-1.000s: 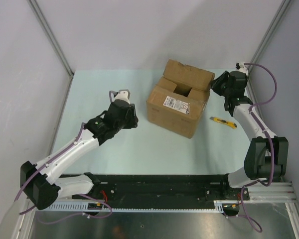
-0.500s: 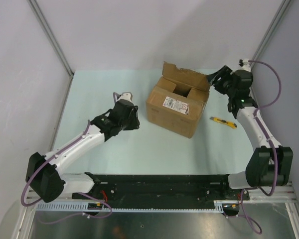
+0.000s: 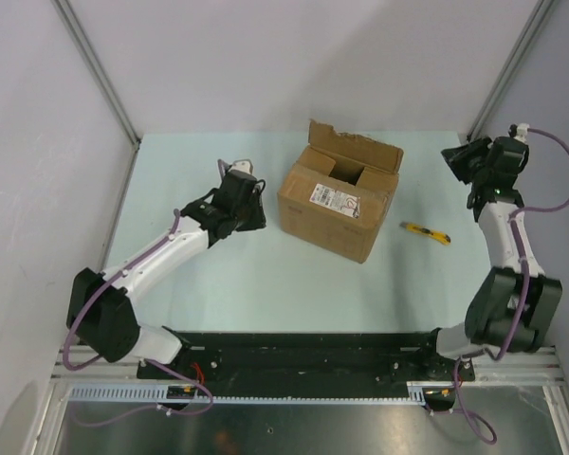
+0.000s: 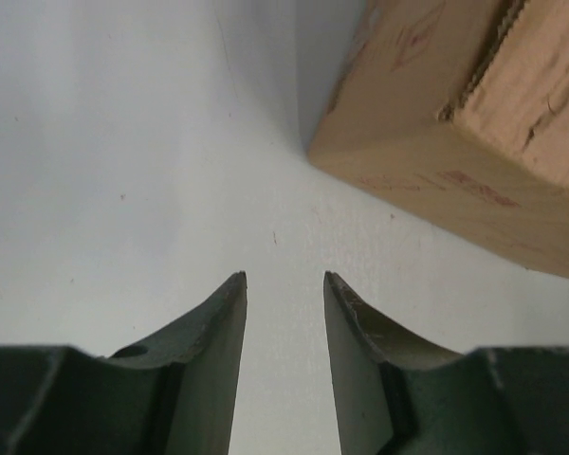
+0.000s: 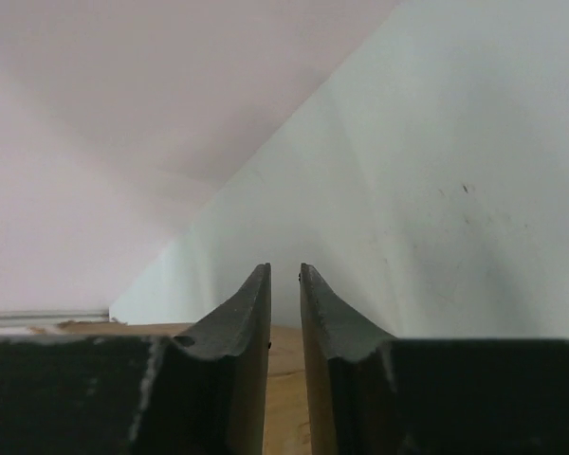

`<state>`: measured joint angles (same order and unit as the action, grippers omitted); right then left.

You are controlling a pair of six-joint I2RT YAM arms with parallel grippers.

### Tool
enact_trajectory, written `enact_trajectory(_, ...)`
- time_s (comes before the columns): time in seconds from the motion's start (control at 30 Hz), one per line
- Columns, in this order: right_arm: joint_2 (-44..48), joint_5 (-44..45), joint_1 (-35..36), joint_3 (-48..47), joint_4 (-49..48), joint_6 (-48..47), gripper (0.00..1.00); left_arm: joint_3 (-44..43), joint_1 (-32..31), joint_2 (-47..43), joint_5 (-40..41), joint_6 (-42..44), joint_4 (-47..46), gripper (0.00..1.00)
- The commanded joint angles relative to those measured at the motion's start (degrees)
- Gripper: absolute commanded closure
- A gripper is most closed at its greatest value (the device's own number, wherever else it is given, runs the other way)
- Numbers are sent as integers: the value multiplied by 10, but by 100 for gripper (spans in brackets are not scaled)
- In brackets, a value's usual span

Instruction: Unpack the express box

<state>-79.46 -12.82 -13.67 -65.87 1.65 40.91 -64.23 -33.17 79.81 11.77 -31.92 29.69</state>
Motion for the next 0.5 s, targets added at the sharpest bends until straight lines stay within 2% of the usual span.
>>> enact_trajectory(0.0,-86,-77,-10,-15,-10,52,79,-37,14,24,-16,13,-9,57)
enact_trajectory(0.03,-116,-94,-6,-16,-34,55,82,-42,20,28,-19,14,-9,57)
enact_trajectory(0.23,-215,-171,33,-49,-95,62,82,-63,31,55,-36,16,-10,57)
enact_trajectory(0.37,-280,-202,76,-90,-93,44,82,-67,35,60,-42,23,-10,59)
enact_trajectory(0.47,-287,-198,106,-92,-78,34,82,-68,42,59,-42,27,-11,59)
